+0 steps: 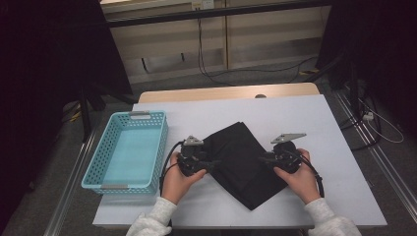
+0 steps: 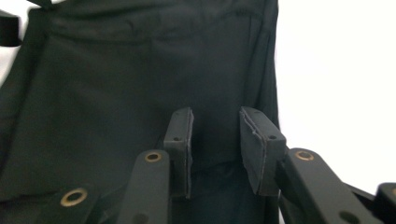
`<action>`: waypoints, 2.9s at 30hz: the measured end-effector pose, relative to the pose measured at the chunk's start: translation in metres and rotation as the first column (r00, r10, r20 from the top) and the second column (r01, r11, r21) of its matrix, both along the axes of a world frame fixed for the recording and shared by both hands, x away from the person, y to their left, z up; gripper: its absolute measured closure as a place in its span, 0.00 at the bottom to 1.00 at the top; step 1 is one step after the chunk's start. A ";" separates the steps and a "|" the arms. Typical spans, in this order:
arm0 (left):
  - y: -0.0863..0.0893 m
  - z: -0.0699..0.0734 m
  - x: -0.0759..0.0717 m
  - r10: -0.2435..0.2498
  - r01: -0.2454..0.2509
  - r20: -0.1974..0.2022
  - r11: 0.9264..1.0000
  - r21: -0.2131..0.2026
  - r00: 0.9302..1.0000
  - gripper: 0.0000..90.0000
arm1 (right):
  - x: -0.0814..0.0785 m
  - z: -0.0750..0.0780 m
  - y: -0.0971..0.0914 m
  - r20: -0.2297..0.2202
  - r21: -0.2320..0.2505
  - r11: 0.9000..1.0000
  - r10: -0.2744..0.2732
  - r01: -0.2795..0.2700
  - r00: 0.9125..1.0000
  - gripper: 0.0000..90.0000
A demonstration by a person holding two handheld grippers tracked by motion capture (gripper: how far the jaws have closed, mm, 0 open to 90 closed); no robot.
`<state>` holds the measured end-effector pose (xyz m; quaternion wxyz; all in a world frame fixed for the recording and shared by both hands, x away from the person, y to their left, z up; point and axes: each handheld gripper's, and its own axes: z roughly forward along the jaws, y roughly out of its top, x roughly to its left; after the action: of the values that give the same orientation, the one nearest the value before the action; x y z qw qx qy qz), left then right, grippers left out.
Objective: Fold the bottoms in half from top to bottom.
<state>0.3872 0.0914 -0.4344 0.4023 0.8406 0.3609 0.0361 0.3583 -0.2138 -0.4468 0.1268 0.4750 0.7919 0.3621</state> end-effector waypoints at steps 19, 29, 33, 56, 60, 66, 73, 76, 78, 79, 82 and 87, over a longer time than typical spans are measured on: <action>-0.002 -0.016 -0.020 -0.064 0.063 0.031 0.996 0.059 0.997 0.41 | -0.006 -0.004 -0.001 -0.052 0.019 1.000 0.006 -0.005 0.999 0.89; -0.005 -0.018 -0.021 -0.083 0.080 0.045 0.994 0.070 0.996 0.37 | -0.011 0.009 -0.006 -0.041 0.088 0.996 0.006 -0.002 0.999 0.94; -0.006 -0.019 -0.021 -0.089 0.085 0.049 0.994 0.072 0.995 0.36 | -0.013 0.012 -0.008 -0.036 0.099 0.995 0.006 -0.002 0.999 0.95; -0.003 -0.021 -0.020 -0.088 0.086 0.053 0.995 0.045 0.995 0.34 | -0.003 0.003 0.000 0.073 0.000 0.999 -0.034 0.035 0.997 0.58; -0.005 -0.020 -0.020 -0.091 0.088 0.055 0.994 0.059 0.994 0.33 | 0.005 -0.004 0.000 0.035 -0.018 0.999 -0.031 0.032 0.999 0.59; -0.007 -0.020 -0.022 -0.083 0.079 0.060 0.995 0.063 0.995 0.32 | 0.008 -0.007 0.007 0.016 -0.007 1.000 0.005 -0.005 1.000 0.83; -0.010 -0.013 -0.022 -0.049 0.048 0.059 0.998 0.032 0.997 0.32 | 0.006 0.002 0.008 0.044 0.011 1.000 0.026 -0.026 0.999 0.90; -0.013 -0.007 -0.024 -0.051 0.051 0.074 0.999 0.003 0.996 0.35 | 0.004 0.003 0.008 0.037 0.001 1.000 0.024 -0.024 0.999 0.89; -0.017 -0.009 -0.025 -0.060 0.058 0.067 0.998 0.027 0.996 0.36 | 0.003 0.004 0.008 0.048 0.004 1.000 0.019 -0.019 0.999 0.88; -0.018 -0.011 -0.025 -0.057 0.055 0.064 0.998 0.034 0.996 0.37 | 0.003 0.004 0.009 0.051 0.001 1.000 0.022 -0.022 0.998 0.87; -0.018 -0.012 -0.023 -0.042 0.039 0.063 0.998 0.054 0.997 0.44 | 0.003 0.003 0.010 0.046 -0.007 1.000 0.024 -0.024 0.999 0.87; -0.019 -0.015 -0.020 -0.029 0.025 0.059 0.997 0.071 0.998 0.60 | 0.003 0.002 0.011 0.048 -0.009 1.000 0.028 -0.028 0.998 0.88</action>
<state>0.3670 0.0722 -0.4493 0.3837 0.8575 0.3358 0.0686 0.3608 -0.2032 -0.4451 0.1429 0.4546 0.7967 0.3717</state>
